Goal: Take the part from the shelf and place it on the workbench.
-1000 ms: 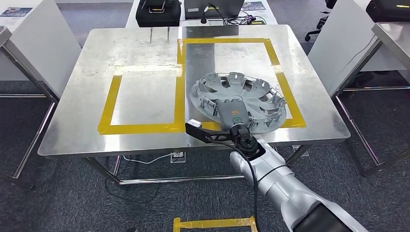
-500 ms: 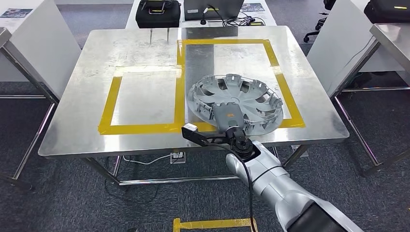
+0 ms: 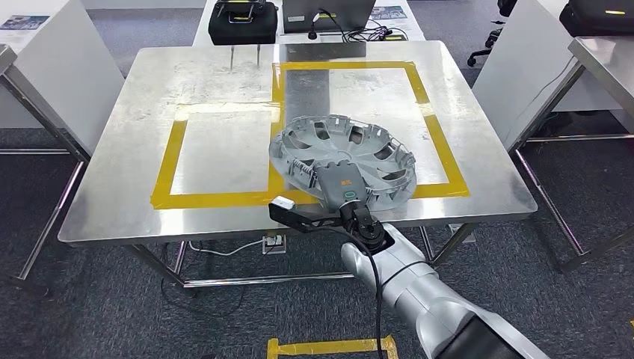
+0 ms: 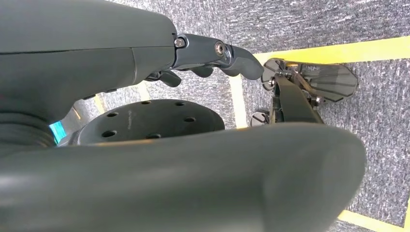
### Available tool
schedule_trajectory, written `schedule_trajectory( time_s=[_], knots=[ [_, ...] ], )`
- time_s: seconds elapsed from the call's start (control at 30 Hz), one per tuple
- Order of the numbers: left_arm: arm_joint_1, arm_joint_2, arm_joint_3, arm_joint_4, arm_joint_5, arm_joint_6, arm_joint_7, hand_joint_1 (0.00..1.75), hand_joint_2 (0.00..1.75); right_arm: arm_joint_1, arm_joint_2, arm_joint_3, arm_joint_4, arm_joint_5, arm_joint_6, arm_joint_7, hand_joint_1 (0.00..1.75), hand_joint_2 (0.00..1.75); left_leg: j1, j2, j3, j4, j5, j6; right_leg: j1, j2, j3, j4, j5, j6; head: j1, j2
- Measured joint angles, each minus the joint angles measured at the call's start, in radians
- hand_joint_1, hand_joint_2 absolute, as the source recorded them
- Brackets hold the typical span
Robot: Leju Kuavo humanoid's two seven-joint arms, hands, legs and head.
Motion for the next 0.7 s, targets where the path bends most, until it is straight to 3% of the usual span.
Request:
schedule_trajectory(
  time_s=[0.13, 0.27, 0.33, 0.4, 0.47, 0.5, 0.57, 0.6, 0.63, 0.7],
  knots=[
    [0.000, 0.000, -0.002, 0.000, -0.007, -0.001, 0.002, 0.00, 0.00, 0.005, 0.023, 0.002, -0.001, -0.003, -0.034, -0.026, 1.75, 1.75, -0.005, 0.000, -0.001, 0.004, -0.006, 0.010, -0.006, 0.000, 0.002, -0.006, 0.001, 0.010, -0.002, 0.000],
    [0.000, 0.000, -0.004, 0.000, -0.020, -0.004, -0.006, 0.00, 0.00, 0.008, 0.035, 0.004, -0.005, -0.031, -0.021, -0.015, 1.75, 1.75, -0.002, -0.001, 0.017, -0.017, -0.021, 0.033, -0.006, -0.001, -0.005, 0.029, 0.009, 0.025, -0.005, 0.000],
    [0.000, 0.001, -0.005, 0.000, -0.029, -0.006, -0.016, 0.00, 0.00, 0.004, 0.033, 0.005, -0.006, -0.045, -0.013, -0.009, 1.75, 1.75, 0.000, 0.000, 0.039, -0.022, -0.027, 0.042, -0.007, -0.001, -0.047, 0.101, -0.027, 0.031, 0.002, 0.000],
    [-0.002, 0.001, -0.007, 0.000, -0.036, -0.008, -0.022, 0.00, 0.00, 0.005, 0.030, 0.005, -0.005, -0.053, -0.011, -0.008, 1.75, 1.75, -0.001, 0.000, 0.045, -0.021, -0.032, 0.045, -0.008, -0.001, -0.113, 0.219, -0.078, 0.035, 0.008, 0.000],
    [-0.001, 0.001, -0.012, 0.000, -0.041, -0.007, -0.021, 0.00, 0.00, 0.012, 0.025, 0.005, -0.004, -0.053, -0.013, -0.008, 1.75, 1.75, -0.001, 0.000, 0.052, -0.020, -0.038, 0.043, -0.011, -0.002, -0.162, 0.283, -0.086, 0.038, 0.009, 0.000],
    [-0.001, 0.001, -0.015, 0.000, -0.043, -0.006, -0.020, 0.00, 0.00, 0.014, 0.022, 0.006, -0.004, -0.053, -0.014, -0.006, 1.75, 1.75, -0.001, -0.001, 0.058, -0.018, -0.043, 0.040, -0.012, -0.002, -0.160, 0.261, -0.061, 0.038, 0.011, 0.000],
    [0.000, 0.001, -0.021, 0.000, -0.048, -0.002, -0.019, 0.00, 0.00, 0.015, 0.019, 0.006, -0.002, -0.051, -0.015, -0.001, 1.75, 1.75, -0.001, -0.002, 0.074, -0.017, -0.056, 0.033, -0.013, -0.002, -0.115, 0.137, 0.018, 0.029, 0.016, 0.000],
    [-0.001, 0.001, -0.023, 0.000, -0.049, -0.001, -0.019, 0.00, 0.00, 0.013, 0.018, 0.006, -0.001, -0.051, -0.016, 0.001, 1.75, 1.75, -0.002, -0.003, 0.082, -0.016, -0.063, 0.029, -0.010, -0.002, -0.089, 0.071, 0.038, 0.022, 0.018, 0.000],
    [-0.002, 0.000, -0.023, 0.000, -0.050, 0.000, -0.019, 0.00, 0.00, 0.011, 0.017, 0.006, -0.001, -0.051, -0.016, 0.002, 1.75, 1.75, -0.002, -0.003, 0.087, -0.017, -0.069, 0.023, -0.007, -0.001, -0.068, 0.026, 0.037, 0.014, 0.020, 0.000],
    [-0.004, 0.000, -0.025, -0.001, -0.051, 0.000, -0.019, 0.00, 0.00, 0.009, 0.016, 0.006, 0.000, -0.050, -0.016, 0.003, 1.75, 1.75, -0.002, -0.002, 0.096, -0.011, -0.070, 0.009, 0.000, -0.001, -0.045, -0.008, 0.010, -0.003, 0.019, 0.000]
  ],
)
